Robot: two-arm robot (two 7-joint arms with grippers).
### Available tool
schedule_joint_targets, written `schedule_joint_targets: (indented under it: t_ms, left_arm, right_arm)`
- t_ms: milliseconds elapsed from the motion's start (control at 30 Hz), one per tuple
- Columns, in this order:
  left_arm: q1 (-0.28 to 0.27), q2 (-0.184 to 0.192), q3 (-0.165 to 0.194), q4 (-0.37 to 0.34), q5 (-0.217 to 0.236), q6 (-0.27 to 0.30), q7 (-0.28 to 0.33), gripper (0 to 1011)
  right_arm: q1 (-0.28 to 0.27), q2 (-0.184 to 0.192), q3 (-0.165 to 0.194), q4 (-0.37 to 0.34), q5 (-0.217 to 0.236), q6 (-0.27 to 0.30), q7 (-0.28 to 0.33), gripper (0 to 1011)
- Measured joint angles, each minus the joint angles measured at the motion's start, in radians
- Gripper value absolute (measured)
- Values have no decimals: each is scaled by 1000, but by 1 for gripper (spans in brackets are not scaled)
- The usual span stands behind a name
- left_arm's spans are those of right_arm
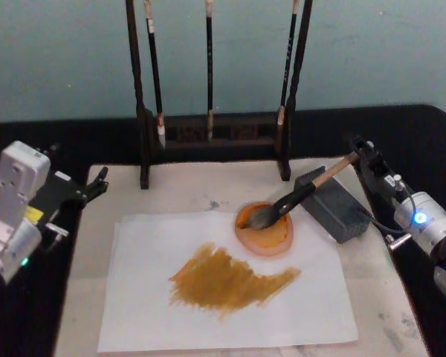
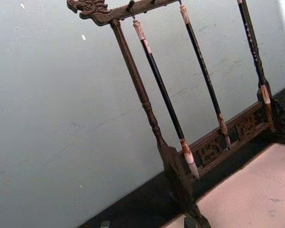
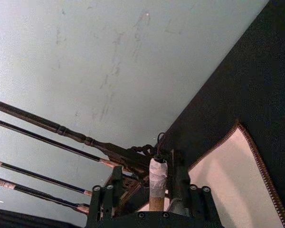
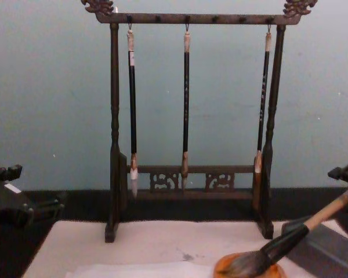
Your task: Pick up the brush from the inkstone, write on the paper, then place the brush back to its original position.
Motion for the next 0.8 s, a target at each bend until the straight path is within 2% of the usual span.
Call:
schedule_joint_targets:
  t_ms: [33,67,200,367,800]
  left_arm:
    - [0,0,0,0,0,0,0,1010]
    - [0,0,0,0,0,0,0,1010]
    - [0,0,0,0,0,0,0,1010]
    - [0,0,0,0,0,0,0,1010]
    - [0,0,0,0,0,0,0,1010]
  right_arm:
    - [0,0,0,0,0,0,0,760]
    - [0,0,0,0,0,0,0,760]
    - [0,0,1,0,0,1,-1,890]
    - [0,0,1,0,0,1,-1,1000]
    - [-3,5,-4,-10,3,-2,-1,1000]
